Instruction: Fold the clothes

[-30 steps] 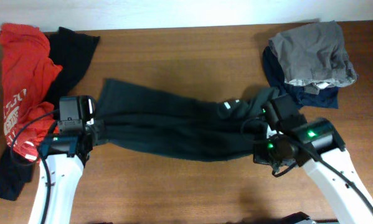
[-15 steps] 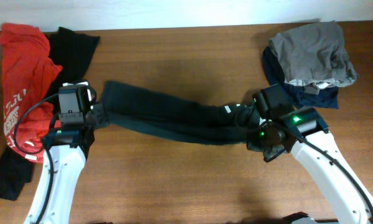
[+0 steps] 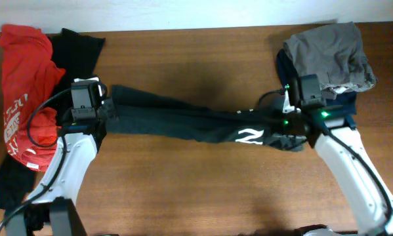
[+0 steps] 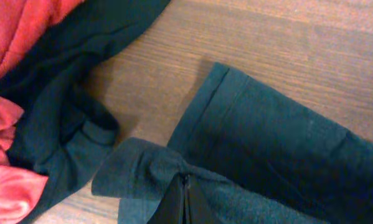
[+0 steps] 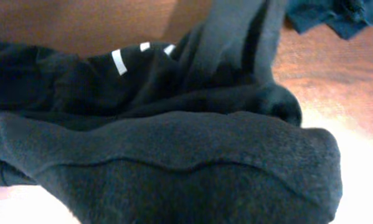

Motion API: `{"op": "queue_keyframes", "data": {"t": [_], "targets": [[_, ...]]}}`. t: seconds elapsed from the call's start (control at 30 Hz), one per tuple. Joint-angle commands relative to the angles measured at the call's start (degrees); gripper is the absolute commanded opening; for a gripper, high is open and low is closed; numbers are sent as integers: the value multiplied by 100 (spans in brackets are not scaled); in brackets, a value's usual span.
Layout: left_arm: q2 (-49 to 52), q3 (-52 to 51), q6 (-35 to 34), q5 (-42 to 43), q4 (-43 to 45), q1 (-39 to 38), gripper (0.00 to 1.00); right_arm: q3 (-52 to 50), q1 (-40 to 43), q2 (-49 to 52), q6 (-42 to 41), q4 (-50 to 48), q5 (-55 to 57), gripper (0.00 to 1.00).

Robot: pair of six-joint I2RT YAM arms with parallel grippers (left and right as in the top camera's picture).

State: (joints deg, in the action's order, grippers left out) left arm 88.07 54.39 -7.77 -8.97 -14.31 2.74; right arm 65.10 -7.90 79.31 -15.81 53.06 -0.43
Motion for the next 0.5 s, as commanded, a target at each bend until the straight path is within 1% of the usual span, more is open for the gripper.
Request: {"op": "queue_keyframes", "data": {"t": [0.0,0.17,0.33,0.47], "targets": [[291,118,-24,22,245,35,1,79,48,599,210,-179,-109,4],[699,118,-7,22,800,35,0,79,48,1239,212,-391,-107,4],[1115,118,-9,72,1213,35,1,79,48,1539,210,-623,-105,4],[1414,118,-9,72,1346,33,1,79,48,1652,210,-752,-103,4]]}}
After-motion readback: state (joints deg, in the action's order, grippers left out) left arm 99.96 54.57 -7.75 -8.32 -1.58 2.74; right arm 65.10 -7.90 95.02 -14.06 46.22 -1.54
